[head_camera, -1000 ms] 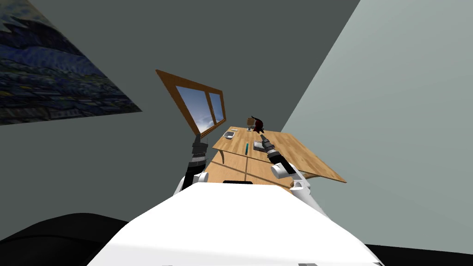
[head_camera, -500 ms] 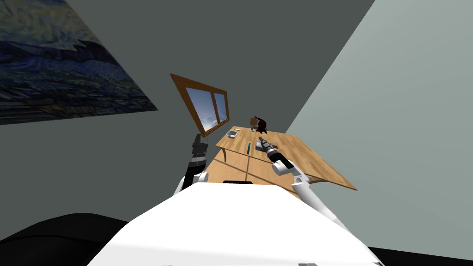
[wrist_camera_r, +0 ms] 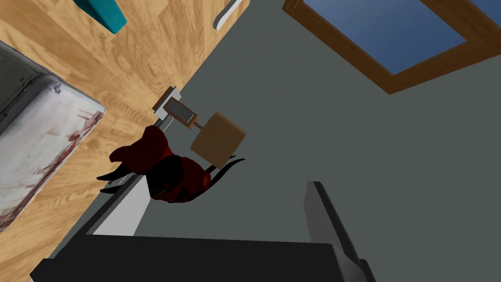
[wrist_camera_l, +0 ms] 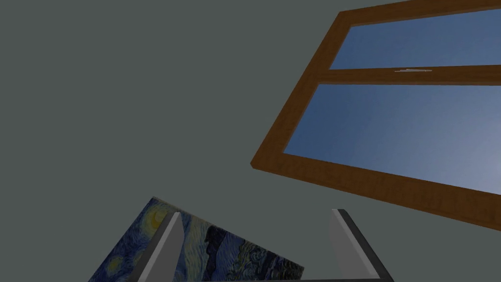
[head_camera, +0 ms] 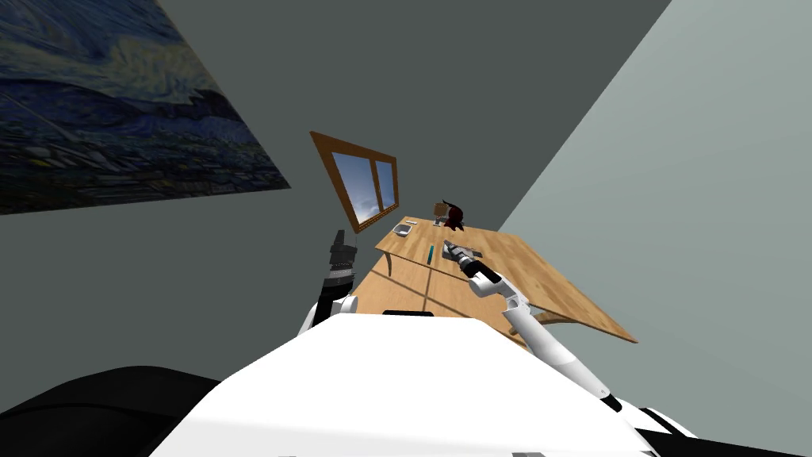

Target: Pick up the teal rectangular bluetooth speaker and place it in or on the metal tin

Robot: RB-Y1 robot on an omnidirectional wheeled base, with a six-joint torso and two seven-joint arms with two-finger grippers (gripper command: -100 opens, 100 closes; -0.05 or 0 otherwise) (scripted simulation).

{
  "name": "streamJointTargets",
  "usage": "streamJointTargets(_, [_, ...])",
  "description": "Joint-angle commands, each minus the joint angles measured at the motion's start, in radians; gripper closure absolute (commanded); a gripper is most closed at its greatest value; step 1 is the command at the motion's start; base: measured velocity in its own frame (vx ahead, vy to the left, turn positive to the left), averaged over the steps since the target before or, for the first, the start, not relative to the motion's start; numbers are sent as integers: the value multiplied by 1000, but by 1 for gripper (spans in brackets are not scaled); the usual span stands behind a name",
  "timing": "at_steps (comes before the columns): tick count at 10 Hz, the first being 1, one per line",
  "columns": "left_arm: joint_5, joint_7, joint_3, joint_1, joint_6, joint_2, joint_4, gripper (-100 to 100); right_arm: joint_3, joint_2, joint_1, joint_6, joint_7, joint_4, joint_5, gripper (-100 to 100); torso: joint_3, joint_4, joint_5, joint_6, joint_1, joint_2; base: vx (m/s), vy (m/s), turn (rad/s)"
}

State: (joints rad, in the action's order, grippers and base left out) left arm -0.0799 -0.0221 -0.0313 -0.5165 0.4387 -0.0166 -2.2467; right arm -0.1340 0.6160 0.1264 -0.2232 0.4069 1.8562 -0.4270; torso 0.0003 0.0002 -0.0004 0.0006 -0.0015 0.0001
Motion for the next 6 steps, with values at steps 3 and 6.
streamJointTargets(3, [0, 0, 0, 0, 0, 0, 0, 0, -19, 67, -46, -111, 54, -73, -75, -100, 0, 0, 0, 0, 0, 0, -20, -1, 155])
streamJointTargets(6, [0, 0, 0, 0, 0, 0, 0, 0, -30, 97, -68, -188, 80, -116, -112, -100, 0, 0, 0, 0, 0, -1, -7, 0, 127])
